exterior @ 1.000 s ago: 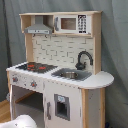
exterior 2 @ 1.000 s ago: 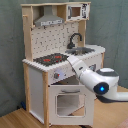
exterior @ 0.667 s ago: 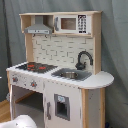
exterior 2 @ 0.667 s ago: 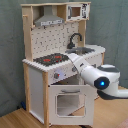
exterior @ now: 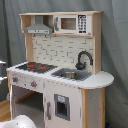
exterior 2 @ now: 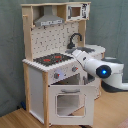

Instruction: Play with the kitchen

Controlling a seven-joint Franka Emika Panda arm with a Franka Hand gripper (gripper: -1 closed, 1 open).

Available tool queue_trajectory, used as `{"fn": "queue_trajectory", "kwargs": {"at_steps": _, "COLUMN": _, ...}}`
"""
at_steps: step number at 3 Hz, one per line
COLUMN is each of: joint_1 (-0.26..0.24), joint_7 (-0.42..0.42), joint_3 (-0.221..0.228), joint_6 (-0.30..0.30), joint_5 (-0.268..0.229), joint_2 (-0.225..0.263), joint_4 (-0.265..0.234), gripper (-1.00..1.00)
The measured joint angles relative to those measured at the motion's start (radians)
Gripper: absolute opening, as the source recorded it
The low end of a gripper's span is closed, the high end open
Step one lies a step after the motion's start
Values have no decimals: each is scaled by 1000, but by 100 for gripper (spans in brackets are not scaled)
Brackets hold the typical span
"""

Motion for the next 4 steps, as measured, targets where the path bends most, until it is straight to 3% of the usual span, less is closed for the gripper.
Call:
{"fn": "queue_trajectory", "kwargs": {"at_steps": 1, "joint_1": 36, "joint_7": -101, "joint_3": -37, "joint_6": -47, "joint_5": 14, "joint_2": 39, "joint_4": -31, "gripper": 100}}
{"fn": "queue_trajectory", "kwargs": {"at_steps": 3, "joint_1": 78, "joint_7": -272, "joint_3": -103, "joint_6": -153, "joint_5": 42, "joint_2": 99, "joint_4": -48, "gripper": 100}}
{"fn": "queue_trajectory", "kwargs": {"at_steps": 4, "joint_1": 92, "joint_7": -358, "joint_3": -113, "joint_6": -186, "joint_5": 95, "joint_2": 145, "joint_4": -64, "gripper": 100}}
